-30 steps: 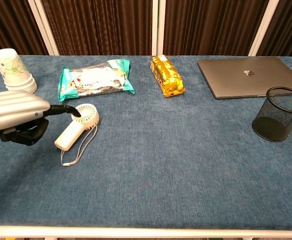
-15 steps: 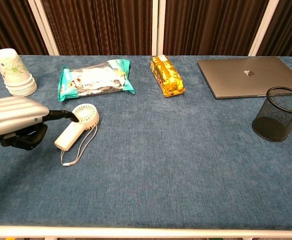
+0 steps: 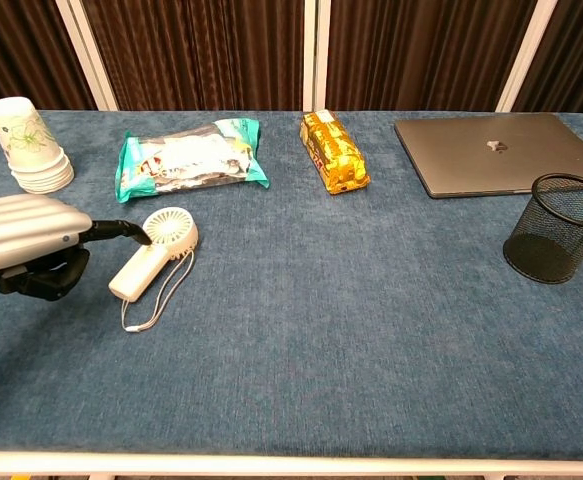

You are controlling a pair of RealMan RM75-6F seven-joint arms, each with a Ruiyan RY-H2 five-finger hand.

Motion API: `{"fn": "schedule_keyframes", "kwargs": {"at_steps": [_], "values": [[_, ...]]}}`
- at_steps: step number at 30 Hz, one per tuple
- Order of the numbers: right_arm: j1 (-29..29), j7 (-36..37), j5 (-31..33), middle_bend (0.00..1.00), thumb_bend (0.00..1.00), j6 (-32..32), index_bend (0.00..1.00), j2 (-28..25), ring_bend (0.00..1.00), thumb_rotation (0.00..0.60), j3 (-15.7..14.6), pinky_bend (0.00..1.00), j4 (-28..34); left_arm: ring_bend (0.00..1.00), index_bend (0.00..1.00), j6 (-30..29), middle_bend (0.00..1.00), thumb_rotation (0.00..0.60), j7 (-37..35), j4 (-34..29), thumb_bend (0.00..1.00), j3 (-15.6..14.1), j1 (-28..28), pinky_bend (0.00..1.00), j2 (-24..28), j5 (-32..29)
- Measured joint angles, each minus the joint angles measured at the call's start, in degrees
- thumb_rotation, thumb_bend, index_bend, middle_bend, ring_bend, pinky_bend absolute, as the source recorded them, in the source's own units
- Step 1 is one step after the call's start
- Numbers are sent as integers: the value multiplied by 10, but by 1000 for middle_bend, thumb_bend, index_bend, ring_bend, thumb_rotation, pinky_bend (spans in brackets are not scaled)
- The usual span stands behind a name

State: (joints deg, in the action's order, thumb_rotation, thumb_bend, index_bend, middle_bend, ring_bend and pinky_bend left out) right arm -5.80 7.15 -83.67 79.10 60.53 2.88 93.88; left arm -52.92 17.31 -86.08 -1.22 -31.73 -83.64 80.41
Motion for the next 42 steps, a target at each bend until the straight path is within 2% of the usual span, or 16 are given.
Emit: {"fn": "schedule_keyframes", "kwargs": {"at_steps": [15, 31, 42], "values": [[1, 5, 3, 0, 366, -4, 0, -2, 0, 600, -2, 0, -2, 864, 163, 11, 897, 600, 10, 3, 893, -2, -6, 859, -7, -22], [1, 6, 5, 0, 365, -7, 0, 0, 0, 600, -2, 0, -7, 865, 186, 32, 898, 600, -20, 19, 893, -5, -13, 859, -17, -35], [4, 14, -1, 0, 366, 3, 0, -5, 0, 600, -1, 0, -4, 865, 186, -10, 897, 600, -20, -22, 893, 11, -11, 859, 15, -25]]}}
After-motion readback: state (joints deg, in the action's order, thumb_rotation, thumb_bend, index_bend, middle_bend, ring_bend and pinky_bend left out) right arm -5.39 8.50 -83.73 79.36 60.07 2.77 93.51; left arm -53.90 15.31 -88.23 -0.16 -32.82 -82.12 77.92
